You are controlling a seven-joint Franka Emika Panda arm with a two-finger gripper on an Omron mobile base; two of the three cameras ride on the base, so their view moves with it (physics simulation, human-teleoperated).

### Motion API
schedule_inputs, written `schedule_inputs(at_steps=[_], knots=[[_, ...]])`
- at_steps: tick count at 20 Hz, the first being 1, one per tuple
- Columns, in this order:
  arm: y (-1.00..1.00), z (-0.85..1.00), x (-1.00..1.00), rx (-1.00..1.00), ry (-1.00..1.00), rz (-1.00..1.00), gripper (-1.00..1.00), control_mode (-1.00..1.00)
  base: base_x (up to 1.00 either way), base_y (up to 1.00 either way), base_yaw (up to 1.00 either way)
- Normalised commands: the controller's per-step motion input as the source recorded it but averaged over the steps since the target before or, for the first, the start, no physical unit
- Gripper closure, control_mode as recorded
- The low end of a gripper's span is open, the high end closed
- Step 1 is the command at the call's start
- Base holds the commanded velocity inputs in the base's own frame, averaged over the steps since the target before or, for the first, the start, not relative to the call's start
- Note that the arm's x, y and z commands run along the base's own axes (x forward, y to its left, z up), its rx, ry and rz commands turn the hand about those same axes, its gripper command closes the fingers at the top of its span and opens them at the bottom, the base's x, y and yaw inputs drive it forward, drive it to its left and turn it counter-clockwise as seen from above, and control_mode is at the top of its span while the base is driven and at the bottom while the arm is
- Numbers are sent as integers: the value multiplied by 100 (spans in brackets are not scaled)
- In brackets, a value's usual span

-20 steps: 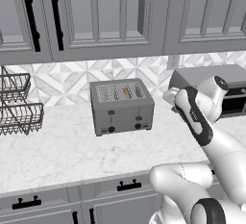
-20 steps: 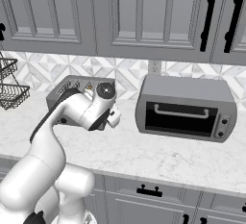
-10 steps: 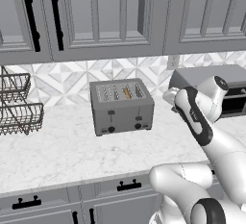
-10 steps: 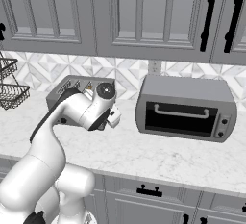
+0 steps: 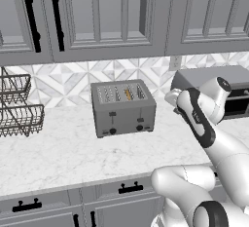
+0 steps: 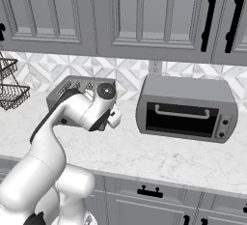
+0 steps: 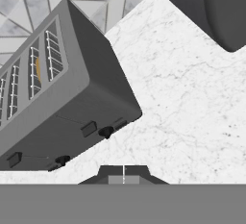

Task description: Start the toaster. Once the lever pops up, take the bread to the plate on the dining counter.

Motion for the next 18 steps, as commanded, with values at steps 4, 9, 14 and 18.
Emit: schedule_inputs(at_steps=[4,9,14,18], knots=[[0,0,0,0,0,0,100,-100,0,0,0],[0,0,0,0,0,0,100,-100,0,0,0],[0,0,0,0,0,0,100,-100,0,0,0],[0,0,0,0,0,0,100,-100,0,0,0]])
